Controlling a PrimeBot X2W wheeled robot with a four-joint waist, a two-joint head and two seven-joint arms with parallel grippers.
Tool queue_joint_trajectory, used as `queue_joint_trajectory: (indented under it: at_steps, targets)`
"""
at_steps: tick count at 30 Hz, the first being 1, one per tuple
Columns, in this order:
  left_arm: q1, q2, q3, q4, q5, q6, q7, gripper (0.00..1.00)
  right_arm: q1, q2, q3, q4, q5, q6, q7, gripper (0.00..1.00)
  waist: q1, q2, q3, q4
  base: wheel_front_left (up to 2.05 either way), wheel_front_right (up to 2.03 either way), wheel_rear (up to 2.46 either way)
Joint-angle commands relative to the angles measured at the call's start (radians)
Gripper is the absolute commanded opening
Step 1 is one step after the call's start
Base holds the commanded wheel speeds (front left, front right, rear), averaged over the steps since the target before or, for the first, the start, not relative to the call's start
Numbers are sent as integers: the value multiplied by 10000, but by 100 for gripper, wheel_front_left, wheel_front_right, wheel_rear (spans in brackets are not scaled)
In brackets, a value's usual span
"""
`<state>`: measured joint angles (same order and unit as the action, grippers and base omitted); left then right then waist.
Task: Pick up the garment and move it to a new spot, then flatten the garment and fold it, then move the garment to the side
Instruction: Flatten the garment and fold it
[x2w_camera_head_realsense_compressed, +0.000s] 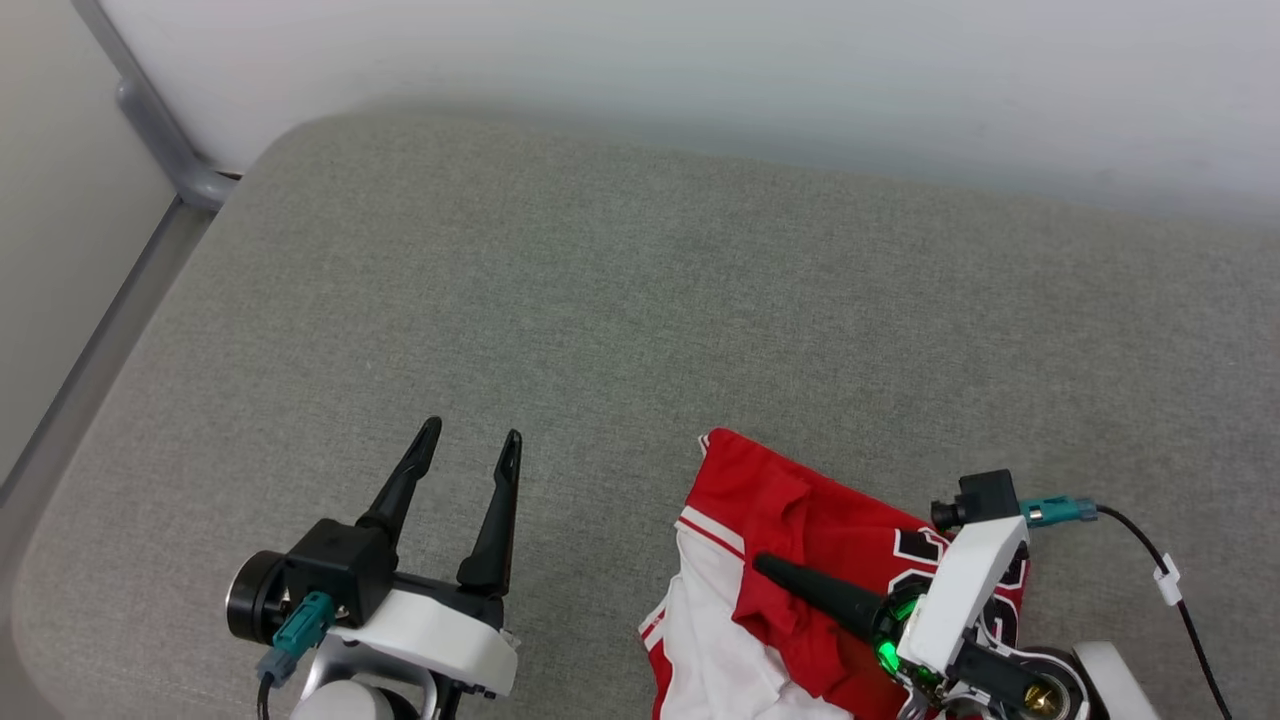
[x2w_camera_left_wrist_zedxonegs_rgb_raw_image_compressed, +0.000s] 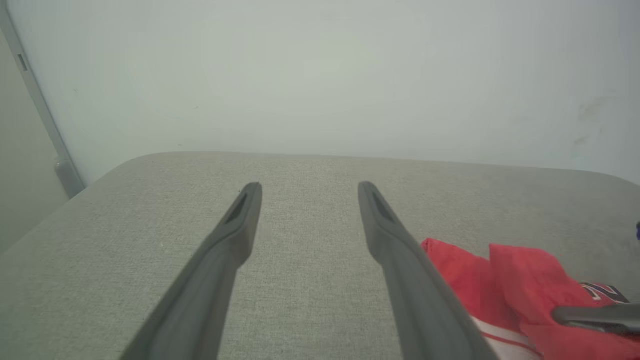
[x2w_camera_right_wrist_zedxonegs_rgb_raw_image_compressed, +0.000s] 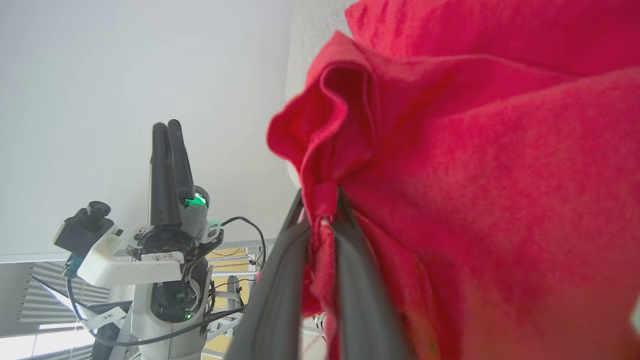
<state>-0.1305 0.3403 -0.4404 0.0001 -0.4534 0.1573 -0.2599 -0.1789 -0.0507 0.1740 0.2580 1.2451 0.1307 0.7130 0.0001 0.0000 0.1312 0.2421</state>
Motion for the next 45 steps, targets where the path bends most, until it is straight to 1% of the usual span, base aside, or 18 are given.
queue_joint_trajectory:
  at_steps: [1,2,3,4,5,11,14,17,21,24,27,28,29,32,36,40,42,45]
  targets:
    - [-141,-33,40,52,47,-63,-57,100,-64,7,139,103,45,-3,-79,0,-1,0,138,86,0,0,0]
    - [-179,-76,45,93,60,-81,-60,100,-56,16,247,166,59,-1,-193,0,-1,0,171,95,0,0,0]
    - [-209,-119,44,138,87,-130,-61,100,-37,11,341,224,55,-1,-287,20,-1,0,193,102,0,0,0]
    - [-226,-153,46,172,116,-156,-64,100,2,7,448,279,84,-1,-353,54,-1,0,209,102,0,0,0]
    - [-240,-191,43,212,118,-176,-65,100,33,7,552,303,117,-1,-396,100,-1,0,214,95,0,0,0]
    - [-302,-256,73,372,215,-232,-69,100,-16,-3,876,-121,-41,-1,-1104,100,-1,0,88,-57,0,0,0]
    - [-266,-235,98,402,268,-205,-70,100,-23,-182,979,-685,-502,-1,-1734,100,-1,0,-27,-181,0,0,0]
    - [-196,-214,142,416,275,-149,-69,100,30,-427,872,-1101,-1360,-3,-2698,100,-1,0,-154,-325,0,0,0]
    - [-44,-212,244,397,312,-33,-62,100,181,-638,277,-1349,-2696,-1,-4102,100,-1,0,-365,-557,0,0,0]
    - [57,-219,333,358,302,61,-60,100,316,-752,-462,-1459,-3878,-1,-4992,100,-1,0,-544,-759,0,0,0]
    - [176,-231,470,325,257,116,-61,100,596,-618,-1398,-1737,-5008,-3,-5762,100,-1,0,-722,-943,0,0,0]
    - [176,-231,470,325,257,116,-61,100,596,-618,-1398,-1737,-5008,-3,-5762,100,-1,0,-722,-943,0,0,0]
    - [210,-234,499,314,269,152,-61,100,696,-546,-1724,-1877,-5312,-3,-5944,100,-1,0,-778,-1002,0,0,0]
    - [311,-236,594,252,303,200,-61,100,1049,-449,-2596,-2444,-6670,-3,-6277,100,-1,0,-948,-1189,0,0,0]
    - [509,-173,764,135,370,234,-61,100,1543,-351,-3298,-3491,-8536,-3,-6374,100,-1,0,-1140,-1455,0,0,0]
    - [692,-154,921,10,506,264,-61,100,2019,-360,-3497,-4290,-10036,-3,-6265,100,-1,0,-1346,-1711,0,0,0]
    - [848,-169,997,26,564,227,-52,100,2240,-334,-3456,-4563,-10533,-3,-6250,100,-1,0,-1416,-1823,0,0,0]
    - [985,-208,1073,44,653,149,-52,100,2582,-309,-3358,-4766,-10890,-3,-6199,100,-1,0,-1511,-1939,0,0,0]
